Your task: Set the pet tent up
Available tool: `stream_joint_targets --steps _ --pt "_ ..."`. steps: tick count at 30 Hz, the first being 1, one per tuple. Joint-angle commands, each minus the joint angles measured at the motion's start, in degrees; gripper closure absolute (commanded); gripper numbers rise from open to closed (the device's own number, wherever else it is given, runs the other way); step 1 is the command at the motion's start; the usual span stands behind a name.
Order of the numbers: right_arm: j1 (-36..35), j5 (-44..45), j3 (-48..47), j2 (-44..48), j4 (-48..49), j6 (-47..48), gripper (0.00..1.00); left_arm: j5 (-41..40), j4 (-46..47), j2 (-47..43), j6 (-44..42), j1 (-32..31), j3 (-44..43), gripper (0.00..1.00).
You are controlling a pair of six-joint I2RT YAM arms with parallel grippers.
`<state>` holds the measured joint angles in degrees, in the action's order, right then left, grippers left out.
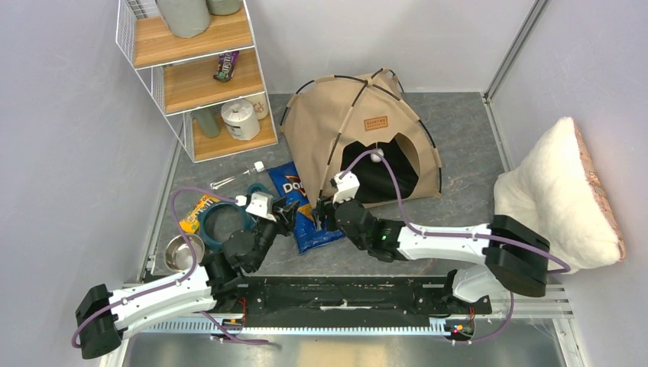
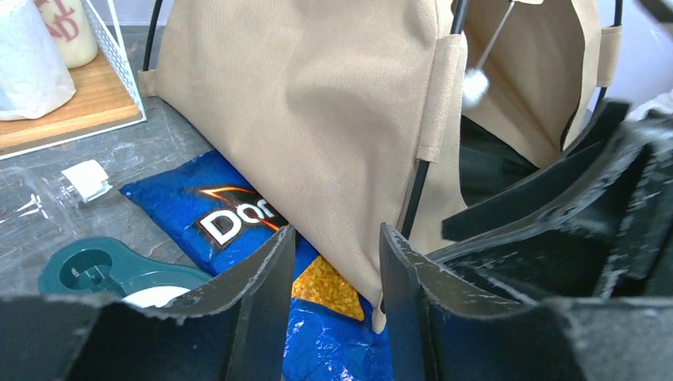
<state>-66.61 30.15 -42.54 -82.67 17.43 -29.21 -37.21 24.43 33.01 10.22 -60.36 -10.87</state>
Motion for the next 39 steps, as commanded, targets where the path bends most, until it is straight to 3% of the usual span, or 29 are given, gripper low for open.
stream_joint_targets --steps 1,6,8,13,19,26,31,39 --pt "-0.1 2.8 -0.9 4.7 -5.9 -1.1 0.32 -2.8 0.6 -0.3 1.8 0.0 0.1 0.45" --pt "0.0 3.2 -3.2 5.7 -8.3 -0.1 0.34 -3.7 0.6 -0.3 2.7 -0.1 0.2 0.23" --pt "0.0 4.1 -4.4 4.8 -9.2 0.3 0.35 -4.0 0.6 -0.4 3.0 -0.1 0.1 0.19" --pt "0.0 4.3 -7.2 5.8 -11.9 0.5 0.4 -3.5 -0.1 -0.8 3.0 -0.1 -0.3 0.18" --pt "0.5 4.8 -12.9 12.9 -23.7 2.9 0.39 0.8 -0.6 -0.1 1.6 -0.1 -1.6 0.22" --pt "3.9 7.9 -18.1 22.5 -34.3 9.2 0.34 8.2 3.1 9.0 -3.1 -0.1 -6.9 0.24" --pt "12.4 7.5 -24.0 24.7 -40.8 15.0 0.27 9.1 5.3 20.3 -4.8 -0.1 -14.6 0.25" --pt "36.0 -12.4 -33.6 20.2 -47.6 25.0 0.18 9.3 4.1 30.0 -5.2 0.7 -24.9 0.27"
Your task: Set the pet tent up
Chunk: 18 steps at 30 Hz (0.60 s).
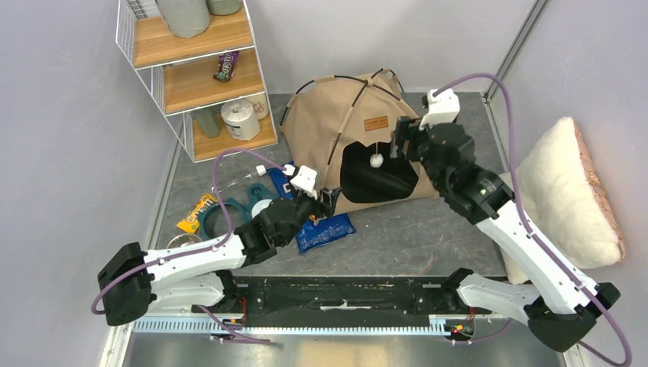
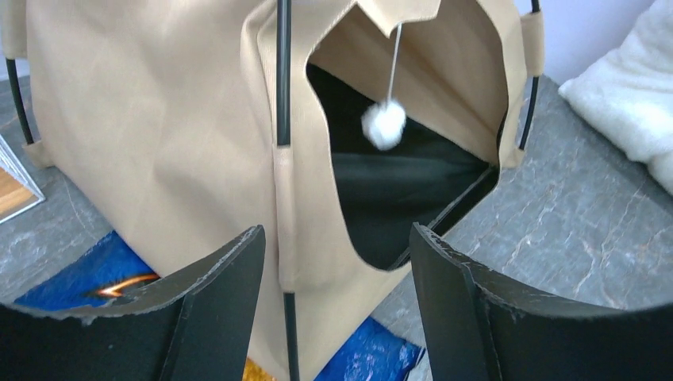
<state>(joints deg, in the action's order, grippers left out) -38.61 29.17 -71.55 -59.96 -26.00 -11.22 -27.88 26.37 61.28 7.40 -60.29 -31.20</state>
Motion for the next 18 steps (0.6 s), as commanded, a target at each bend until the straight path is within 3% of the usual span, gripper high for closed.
stream_joint_targets --steps 1,4,8,18 --pt "11.9 -14.5 -5.8 -3.6 -4.1 7.2 0.18 -0.3 2.0 2.2 -2.2 0.8 -5.0 0.27" --pt "21.8 -28.4 -9.3 -8.8 -3.9 8.9 0.18 -0.6 0.6 2.7 -0.9 1.3 -6.0 0.27" --pt "28.4 -44.0 -13.9 -16.5 -2.3 14.6 0.19 -0.9 -1.6 1.1 1.0 1.7 -5.2 0.28" --pt "35.1 -62.2 -24.5 -28.5 -7.9 21.8 0.29 -3.2 -4.9 -7.5 3.1 1.9 -0.6 0.28"
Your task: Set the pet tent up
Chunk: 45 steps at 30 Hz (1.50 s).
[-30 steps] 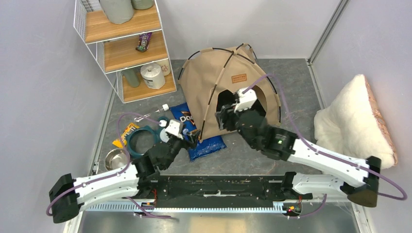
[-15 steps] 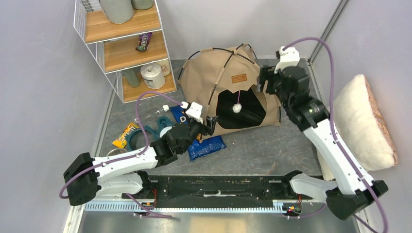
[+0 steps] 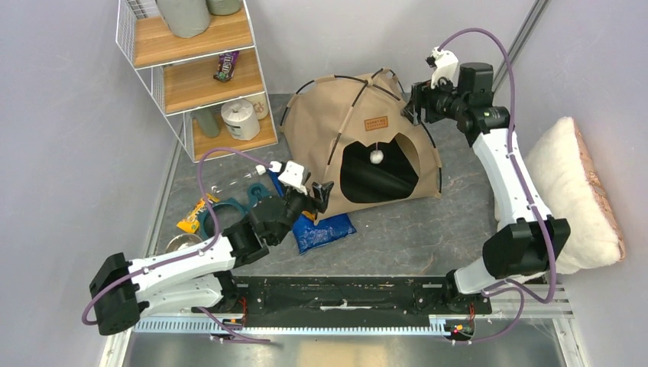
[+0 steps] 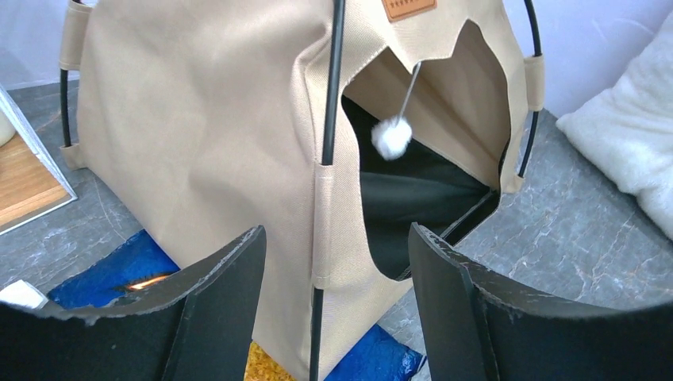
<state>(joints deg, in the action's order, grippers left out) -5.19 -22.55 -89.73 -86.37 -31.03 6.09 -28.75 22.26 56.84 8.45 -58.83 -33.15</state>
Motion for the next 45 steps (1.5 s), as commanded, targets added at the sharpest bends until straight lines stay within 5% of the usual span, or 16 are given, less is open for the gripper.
stream_joint_targets --steps 1,11,14,18,20,31,45 --pt "1.8 -11.4 -7.9 -3.5 -4.9 5.7 0.3 -2.5 -1.1 -3.6 2.1 0.5 1.5 0.28" --pt "1.9 -16.4 -12.9 -10.6 -12.3 9.3 0.45 -4.0 -3.0 -6.9 2.4 0.6 2.8 0.28" --pt "1.8 -17.1 -12.6 -10.3 -12.2 9.4 0.6 -4.4 -3.2 -7.3 2.8 0.6 3.1 0.28" --pt "1.7 -15.7 -12.0 -8.8 -12.4 9.0 0.93 -4.7 -4.0 -7.8 3.1 0.6 3.1 0.28" --pt "1.6 -14.1 -11.5 -7.1 -12.0 8.7 1.0 -5.1 -4.4 -8.4 3.1 0.7 3.0 0.28" --pt "1.5 2.0 -5.5 7.4 -2.7 -1.6 1.0 -7.0 -6.0 -12.9 2.6 0.7 3.2 0.29" --pt "-3.6 20.3 -5.0 7.0 3.8 -20.1 1.0 -9.2 -8.2 -15.6 3.6 0.6 3.8 0.3"
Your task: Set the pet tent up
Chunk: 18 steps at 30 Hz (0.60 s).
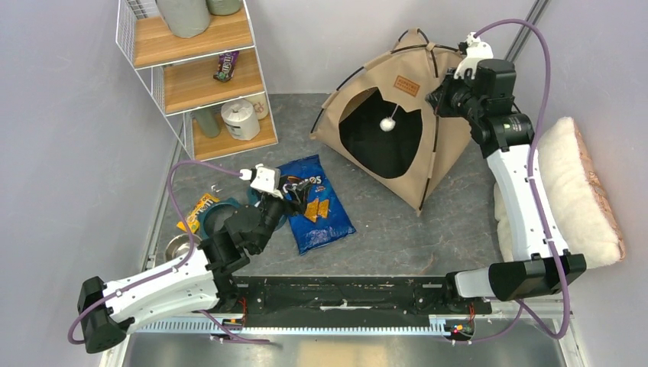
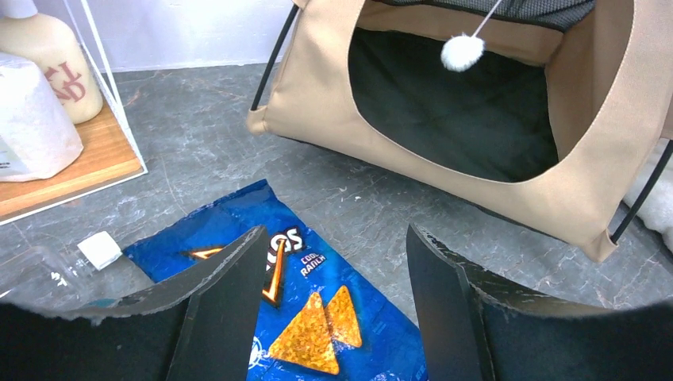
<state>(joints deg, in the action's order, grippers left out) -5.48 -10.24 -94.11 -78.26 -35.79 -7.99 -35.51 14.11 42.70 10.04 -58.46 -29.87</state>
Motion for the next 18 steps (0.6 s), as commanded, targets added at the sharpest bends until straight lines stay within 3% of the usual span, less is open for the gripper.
stream_joint_targets --steps 1,9,14,18 --pt "-4.4 9.7 -0.8 -1.8 9.7 -7.2 1.0 -2.7 0.0 -1.6 2.0 0.3 0.7 0.3" --pt "-14.9 24.0 -1.7 -7.7 16.0 -12.0 1.0 -4.0 -1.0 -3.0 2.5 0.3 1.6 0.3" --pt "-18.2 27.6 -0.8 -9.9 15.2 -15.5 1.0 -4.3 -1.0 -3.6 2.7 0.3 2.1 0.3" --pt "-19.0 27.7 0.7 -10.6 13.3 -15.5 0.83 -3.6 -0.8 -3.1 2.7 0.3 2.2 0.3"
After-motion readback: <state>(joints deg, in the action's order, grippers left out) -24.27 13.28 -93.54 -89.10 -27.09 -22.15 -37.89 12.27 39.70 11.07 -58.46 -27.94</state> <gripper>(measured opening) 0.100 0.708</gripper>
